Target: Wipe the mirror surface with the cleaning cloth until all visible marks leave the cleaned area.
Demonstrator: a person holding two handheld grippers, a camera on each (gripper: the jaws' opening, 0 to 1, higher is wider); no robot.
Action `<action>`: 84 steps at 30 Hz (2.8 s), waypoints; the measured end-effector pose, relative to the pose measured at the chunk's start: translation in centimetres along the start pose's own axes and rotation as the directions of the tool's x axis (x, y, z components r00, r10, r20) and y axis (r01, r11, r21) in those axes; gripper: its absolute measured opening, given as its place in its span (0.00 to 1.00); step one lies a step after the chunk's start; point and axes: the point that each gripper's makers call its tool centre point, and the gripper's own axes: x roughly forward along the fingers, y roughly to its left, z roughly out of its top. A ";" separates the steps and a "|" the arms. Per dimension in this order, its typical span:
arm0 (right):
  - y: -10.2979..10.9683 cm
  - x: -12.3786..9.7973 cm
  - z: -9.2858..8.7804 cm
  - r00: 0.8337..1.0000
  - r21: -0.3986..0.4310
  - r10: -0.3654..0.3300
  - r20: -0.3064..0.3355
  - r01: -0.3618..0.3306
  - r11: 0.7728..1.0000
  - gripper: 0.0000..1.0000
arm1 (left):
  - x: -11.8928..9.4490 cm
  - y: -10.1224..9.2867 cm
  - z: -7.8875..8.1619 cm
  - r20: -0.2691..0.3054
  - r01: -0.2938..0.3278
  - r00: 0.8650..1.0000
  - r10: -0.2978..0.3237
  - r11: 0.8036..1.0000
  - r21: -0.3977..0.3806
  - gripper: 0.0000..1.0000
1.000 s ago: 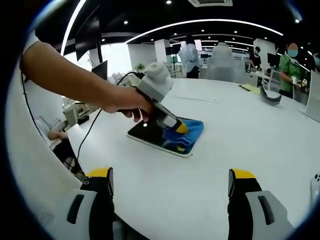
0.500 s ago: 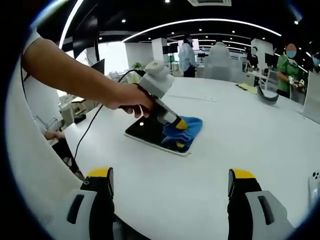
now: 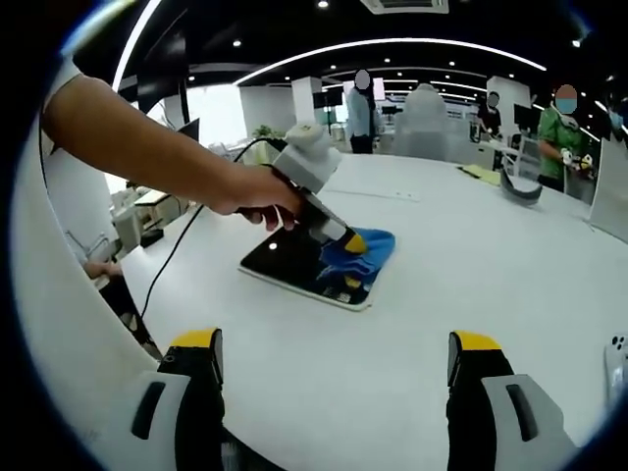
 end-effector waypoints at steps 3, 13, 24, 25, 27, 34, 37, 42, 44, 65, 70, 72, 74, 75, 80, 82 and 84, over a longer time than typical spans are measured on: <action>-0.1 0.1 -0.1 1.000 0.005 -0.002 -0.004 0.002 1.000 0.95 | 0.2 0.2 0.2 0.001 0.000 1.000 0.000 1.000 0.000 0.05; -0.5 0.3 -0.1 1.000 0.006 -0.006 -0.013 0.006 1.000 0.95 | 0.6 0.9 0.9 0.007 0.000 1.000 0.000 1.000 0.002 0.05; -0.6 0.3 0.1 1.000 0.000 0.001 -0.013 -0.001 1.000 0.95 | 1.0 1.7 1.5 0.008 -0.007 1.000 0.007 1.000 0.006 0.05; -0.6 0.3 0.0 1.000 -0.001 0.001 -0.015 -0.001 1.000 0.95 | 1.0 1.7 1.6 0.008 -0.008 1.000 0.008 1.000 0.006 0.05; -0.5 0.3 0.1 1.000 -0.003 0.003 -0.013 -0.003 1.000 0.95 | 1.1 1.8 1.7 0.008 -0.010 1.000 0.010 1.000 0.008 0.05; -0.4 0.0 -0.3 1.000 -0.007 0.009 -0.022 -0.009 1.000 0.95 | 1.2 2.1 1.9 0.009 -0.016 1.000 0.016 1.000 0.016 0.05; -0.2 -0.1 -0.3 1.000 -0.004 0.013 -0.018 -0.013 1.000 0.95 | 1.3 2.3 2.1 0.008 -0.020 1.000 0.020 1.000 0.011 0.05; 0.1 -0.2 -0.4 1.000 -0.005 0.018 -0.021 -0.018 1.000 0.95 | 1.3 2.4 2.1 0.009 -0.028 1.000 0.028 1.000 0.012 0.05; 0.2 -0.3 -0.5 1.000 -0.006 0.018 -0.024 -0.018 1.000 0.95 | 1.3 2.5 2.2 0.010 -0.028 1.000 0.028 0.999 0.016 0.05; 0.0 0.1 -0.1 0.999 -0.024 -0.002 -0.035 0.001 1.000 0.95 | 1.4 2.7 2.3 0.025 -0.011 1.000 0.010 0.999 0.037 0.05; 0.0 0.4 0.1 0.999 -0.027 0.006 -0.033 -0.007 1.000 0.95 | 1.4 2.7 2.3 0.022 -0.006 1.000 0.005 0.999 0.039 0.05; 0.2 0.6 0.2 0.999 -0.042 0.024 -0.030 -0.025 0.999 0.95 | 1.4 2.8 2.3 0.024 -0.009 1.000 0.008 0.999 0.040 0.05; 0.3 0.8 0.1 0.999 -0.052 0.040 -0.038 -0.041 0.998 0.95 | 1.3 3.0 2.3 0.028 -0.026 0.999 0.024 0.999 0.045 0.05; 0.4 0.8 0.1 0.998 -0.058 0.046 -0.035 -0.048 0.997 0.95 | 1.3 2.9 2.3 0.029 -0.025 0.999 0.024 0.999 0.045 0.05; -0.1 0.9 -0.1 0.998 -0.040 0.053 -0.032 -0.055 0.998 0.95 | 1.1 3.1 2.1 0.034 -0.025 0.999 0.023 0.999 0.045 0.05; 0.0 0.9 -0.1 0.998 -0.032 0.057 -0.027 -0.058 0.998 0.95 | 0.9 3.3 2.0 0.034 -0.026 0.999 0.025 0.999 0.043 0.05; 0.1 0.9 -0.3 0.997 -0.036 0.065 -0.031 -0.066 0.997 0.95 | 0.8 3.5 1.9 0.036 -0.026 0.999 0.025 0.999 0.041 0.05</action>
